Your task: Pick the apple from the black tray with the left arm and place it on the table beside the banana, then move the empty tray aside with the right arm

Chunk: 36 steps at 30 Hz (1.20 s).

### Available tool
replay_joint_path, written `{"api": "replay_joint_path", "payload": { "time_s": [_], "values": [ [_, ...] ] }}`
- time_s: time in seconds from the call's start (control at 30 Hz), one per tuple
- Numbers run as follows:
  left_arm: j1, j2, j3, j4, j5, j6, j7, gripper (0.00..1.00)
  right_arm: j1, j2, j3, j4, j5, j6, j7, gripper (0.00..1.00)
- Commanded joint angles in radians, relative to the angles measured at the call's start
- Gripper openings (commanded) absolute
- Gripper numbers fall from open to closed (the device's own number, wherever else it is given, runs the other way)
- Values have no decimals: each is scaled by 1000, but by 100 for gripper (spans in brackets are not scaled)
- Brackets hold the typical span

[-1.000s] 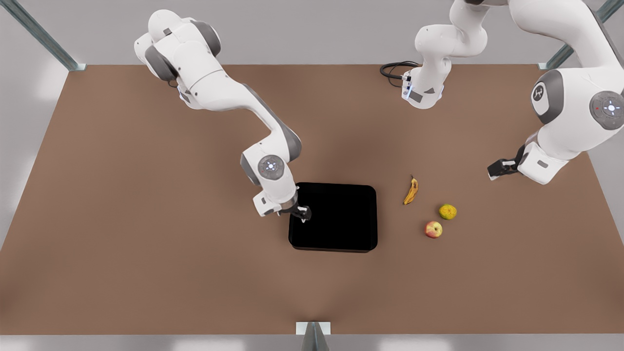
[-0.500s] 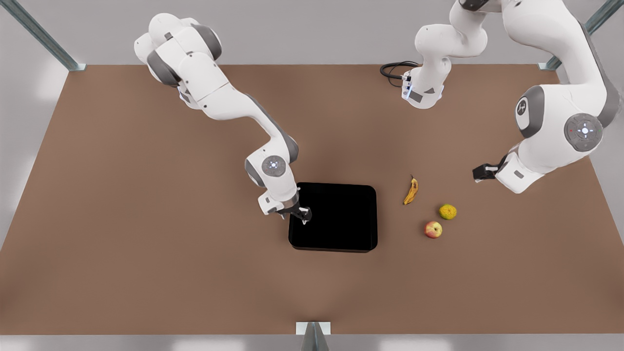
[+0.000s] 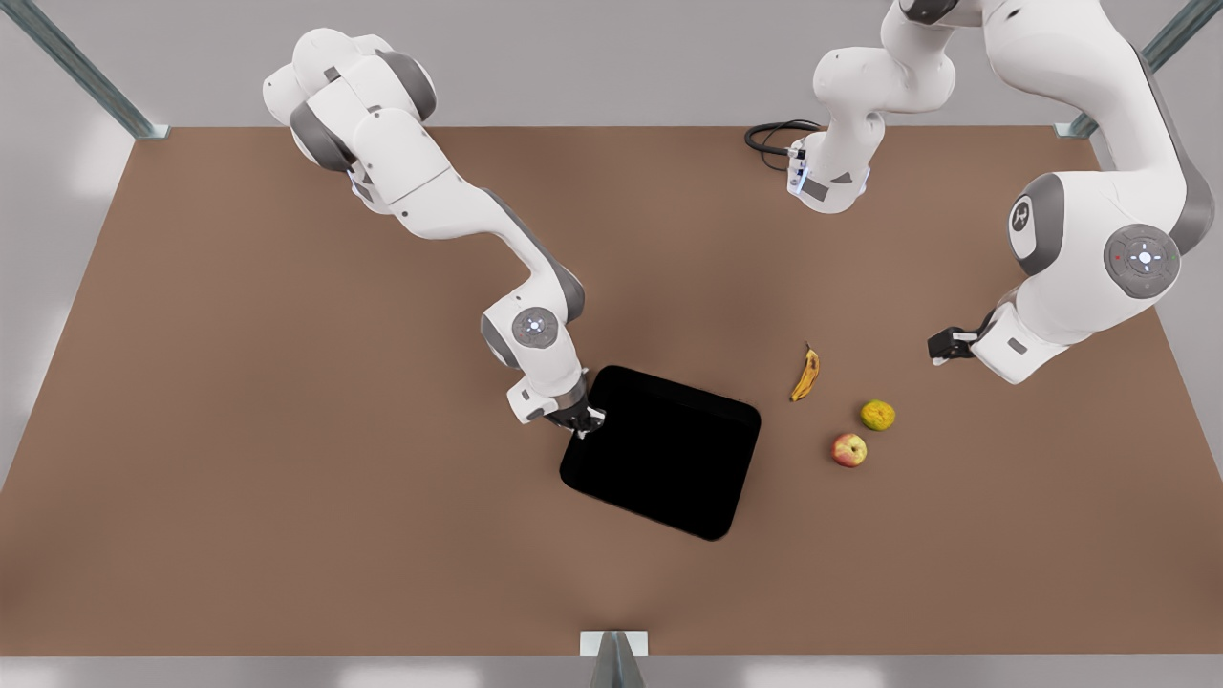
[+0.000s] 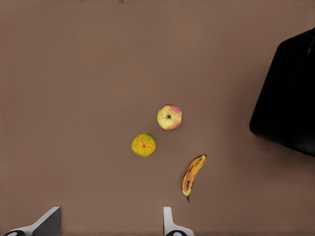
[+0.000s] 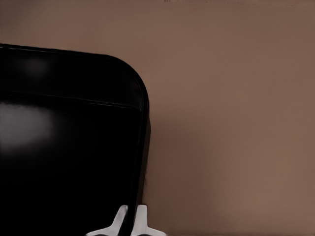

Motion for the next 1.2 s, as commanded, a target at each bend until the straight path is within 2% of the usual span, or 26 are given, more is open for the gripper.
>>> {"api": "replay_joint_path", "payload": {
  "time_s": [0.0, 0.13, 0.27, 0.47, 0.5, 0.7, 0.77, 0.83, 0.87, 0.97, 1.0, 1.17],
  "values": [
    [0, -2, 0, -1, 1, -3, 24, 100, 0, -4, 0, 1, -3, -4, -66, 18],
    [0, -2, -1, -3, 2, -8, 24, 100, 0, -27, 3, 1, -3, -18, -66, 14],
    [-3, -4, -1, -3, 2, -11, 22, 100, 0, -91, 3, 1, -2, -160, -159, 11],
    [-5, -2, -1, -3, 2, -11, 4, 100, -88, -237, 8, 1, 3, -495, -469, 11],
    [-5, -2, -3, -3, 2, -11, 4, 100, -106, -255, 5, 1, 58, -541, -544, 11],
    [-5, -2, -3, -1, 2, -9, 6, 100, -224, -347, -3, 2, 110, -745, -845, 12],
    [-5, -2, -3, -1, 2, -9, 4, 100, -258, -356, -8, 2, 112, -751, -926, 12],
    [14, 1, 3, 9, -42, 15, 7, 100, -273, -366, -63, 5, 164, -773, -1055, 12],
    [8, 1, -4, 9, -114, 17, 4, 100, -273, -372, -121, 5, 217, -788, -1149, 12],
    [54, 2, 5, 55, -176, -89, 41, 100, -279, -373, -230, 10, 245, -802, -1333, 12],
    [52, 7, 3, 68, -177, -89, 52, 100, -279, -373, -284, 11, 314, -808, -1402, 12],
    [95, 47, 3, 71, -288, -85, 157, 100, -286, -372, -429, 22, 325, -832, -1638, 12]
  ]
}}
